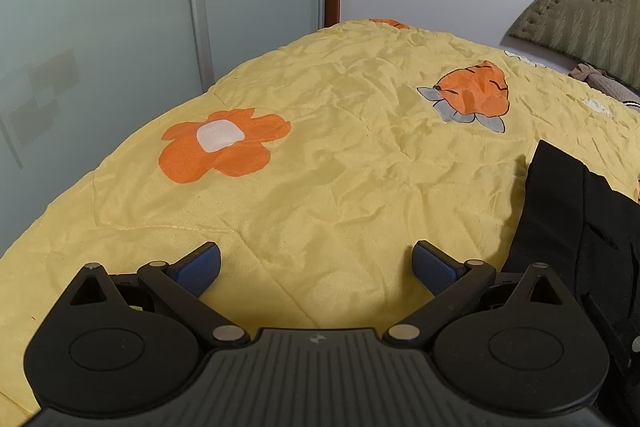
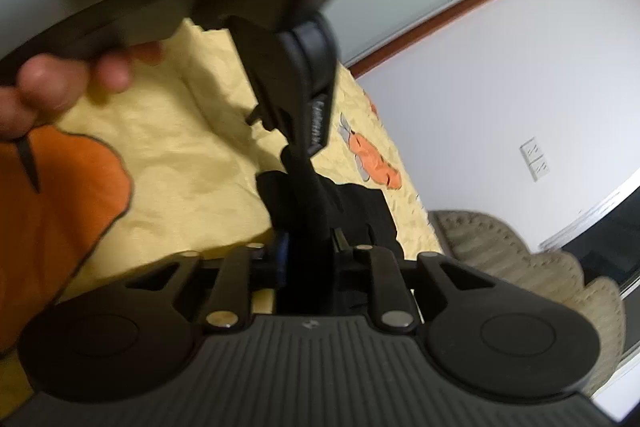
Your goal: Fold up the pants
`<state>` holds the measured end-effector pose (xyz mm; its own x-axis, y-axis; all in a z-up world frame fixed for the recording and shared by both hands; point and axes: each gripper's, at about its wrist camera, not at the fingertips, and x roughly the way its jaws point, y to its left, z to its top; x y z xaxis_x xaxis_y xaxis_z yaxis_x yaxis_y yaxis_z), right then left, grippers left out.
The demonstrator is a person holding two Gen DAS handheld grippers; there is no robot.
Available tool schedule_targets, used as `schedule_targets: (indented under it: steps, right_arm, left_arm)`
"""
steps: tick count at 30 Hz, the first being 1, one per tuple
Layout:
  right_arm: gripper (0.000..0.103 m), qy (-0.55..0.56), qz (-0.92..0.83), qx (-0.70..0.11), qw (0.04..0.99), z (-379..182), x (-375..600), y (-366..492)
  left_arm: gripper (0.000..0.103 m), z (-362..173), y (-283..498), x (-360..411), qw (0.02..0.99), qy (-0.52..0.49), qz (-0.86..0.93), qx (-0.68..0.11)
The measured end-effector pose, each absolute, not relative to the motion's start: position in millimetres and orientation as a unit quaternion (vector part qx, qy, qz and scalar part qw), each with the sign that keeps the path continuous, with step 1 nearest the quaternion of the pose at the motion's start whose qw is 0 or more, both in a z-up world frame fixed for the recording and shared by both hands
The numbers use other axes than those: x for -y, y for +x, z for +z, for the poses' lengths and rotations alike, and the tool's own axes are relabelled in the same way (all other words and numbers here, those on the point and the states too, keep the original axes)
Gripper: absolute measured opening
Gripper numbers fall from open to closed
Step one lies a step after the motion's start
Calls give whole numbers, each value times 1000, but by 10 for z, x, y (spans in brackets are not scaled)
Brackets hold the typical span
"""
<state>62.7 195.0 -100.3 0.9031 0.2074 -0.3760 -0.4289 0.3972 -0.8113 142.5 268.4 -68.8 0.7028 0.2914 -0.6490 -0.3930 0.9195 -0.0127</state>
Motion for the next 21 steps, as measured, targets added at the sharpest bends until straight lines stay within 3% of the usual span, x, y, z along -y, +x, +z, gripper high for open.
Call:
schedule_targets:
  steps: [11, 17, 21]
  right_arm:
    - [14, -439, 213, -137, 862, -901, -1838, 744]
    - [10, -365, 225, -152, 891, -705, -1675, 863]
    - [10, -347, 226, -145, 899, -623, -1609, 795]
  left_arm:
    - [103, -662, 1409, -2750, 921, -101, 168, -337]
    - [103, -564, 1272, -3016, 921, -242, 75, -296]
    - [103, -573, 1334, -3065, 889, -332, -7, -317]
